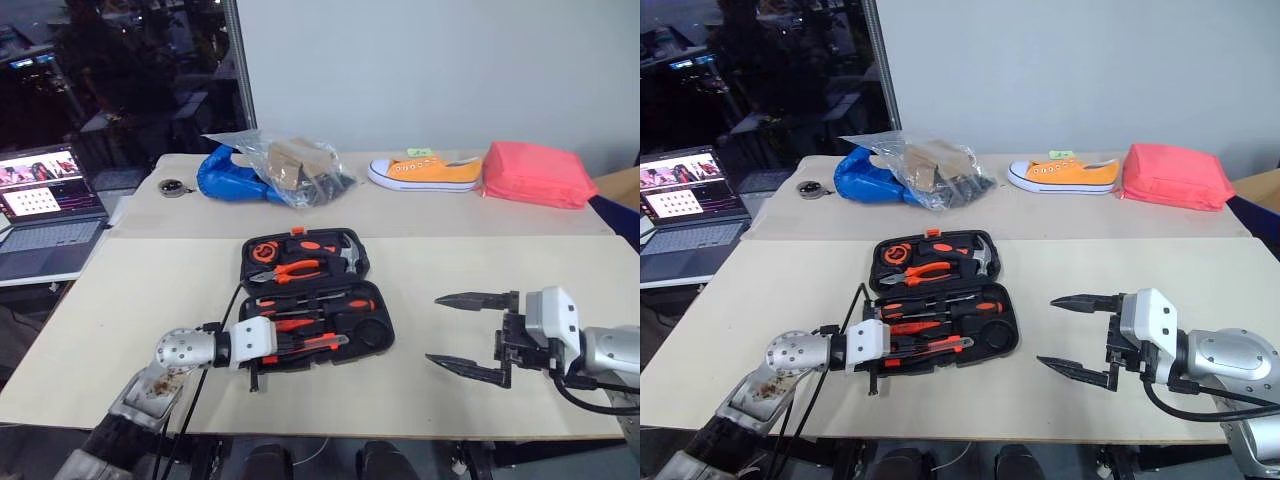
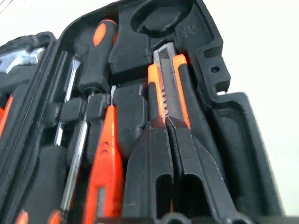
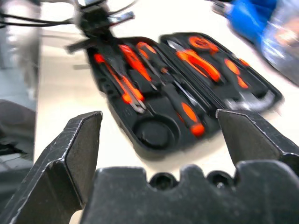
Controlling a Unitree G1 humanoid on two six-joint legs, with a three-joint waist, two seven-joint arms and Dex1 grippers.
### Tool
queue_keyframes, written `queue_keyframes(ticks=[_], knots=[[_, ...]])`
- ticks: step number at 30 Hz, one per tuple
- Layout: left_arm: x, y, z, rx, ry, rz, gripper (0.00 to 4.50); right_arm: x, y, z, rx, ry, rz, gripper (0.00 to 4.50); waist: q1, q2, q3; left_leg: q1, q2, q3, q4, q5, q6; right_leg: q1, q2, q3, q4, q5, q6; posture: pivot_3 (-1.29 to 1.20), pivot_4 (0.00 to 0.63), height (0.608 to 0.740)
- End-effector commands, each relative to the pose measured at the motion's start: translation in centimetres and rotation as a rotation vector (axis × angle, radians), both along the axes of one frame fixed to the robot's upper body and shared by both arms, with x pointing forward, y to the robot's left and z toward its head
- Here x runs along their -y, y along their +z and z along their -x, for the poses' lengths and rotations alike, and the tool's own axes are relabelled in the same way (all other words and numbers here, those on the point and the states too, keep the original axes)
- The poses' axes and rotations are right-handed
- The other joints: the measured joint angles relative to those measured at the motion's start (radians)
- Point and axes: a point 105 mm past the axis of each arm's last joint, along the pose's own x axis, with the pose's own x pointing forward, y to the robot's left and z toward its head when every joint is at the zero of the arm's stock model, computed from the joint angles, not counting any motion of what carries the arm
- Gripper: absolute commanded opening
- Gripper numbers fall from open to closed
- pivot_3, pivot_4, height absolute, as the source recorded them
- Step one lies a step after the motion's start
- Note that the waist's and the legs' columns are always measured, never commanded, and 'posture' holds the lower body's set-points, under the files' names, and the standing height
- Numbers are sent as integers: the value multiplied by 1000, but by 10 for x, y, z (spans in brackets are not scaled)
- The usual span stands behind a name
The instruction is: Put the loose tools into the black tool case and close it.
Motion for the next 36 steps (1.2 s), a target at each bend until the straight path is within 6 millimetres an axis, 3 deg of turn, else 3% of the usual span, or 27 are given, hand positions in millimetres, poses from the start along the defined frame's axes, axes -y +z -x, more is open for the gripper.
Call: queue_keyframes(ticks=[1, 4, 7, 9, 10, 15, 18, 29, 36], knots=[[-13, 38, -2, -83, 93, 142, 125, 16, 9, -7, 49, -152, -19, 4500, -13, -4, 3, 0, 0, -1, 0, 0, 0, 0, 0, 0, 0, 0, 0, 0, 150, 740], [-13, 70, 5, -101, 74, 193, 125, 32, 4, -9, 54, -262, 3, 4500, -16, -10, 7, -7, 0, -1, 1, 4, 7, -5, 1, -1, 2, 2, 0, 0, 150, 740], [-10, 98, 15, -142, 19, 245, 780, 52, -6, -11, 28, -375, 80, 4500, -12, -11, 7, -18, 0, 1, 2, 6, 8, -14, 1, -3, 1, 4, 8, 0, 150, 740], [-8, 111, 22, -161, -11, 253, 1562, 67, -11, -15, 4, -457, 152, 4500, -9, -11, 7, -30, -1, 2, 2, 4, 7, -23, -1, -3, 0, 3, 9, 0, 150, 740], [-6, 115, 25, -166, -24, 253, 1718, 72, -12, -15, -10, -476, 167, 4500, -7, -11, 7, -32, -2, 2, 2, 3, 6, -24, -2, -3, 0, 4, 8, 0, 150, 740], [3, 135, 41, -181, -88, 248, 3590, 97, -17, -19, -115, -578, 187, 4500, -6, -13, 9, -35, -4, 1, 3, -3, 7, -24, -2, -3, -6, 4, 6, 0, 150, 740], [10, 142, 45, -185, -105, 268, 4475, 108, -19, -19, -205, -644, 160, 4500, -4, -14, 10, -35, -5, 1, 3, -3, 7, -24, -2, -4, -6, 4, 6, 0, 150, 740], [29, 150, 59, -241, -160, 290, 4475, 152, -24, -13, -379, -867, 295, 4500, -1, -14, 10, -31, -3, 2, 7, -3, 7, -20, 0, -3, -3, 0, 12, 0, 150, 740], [30, 151, 56, -242, -165, 279, 4475, 136, -30, -22, -398, -780, 295, 4500, -4, -14, 10, -31, -3, 3, 7, -3, 7, -20, 1, -2, -4, 0, 12, 0, 150, 740]])
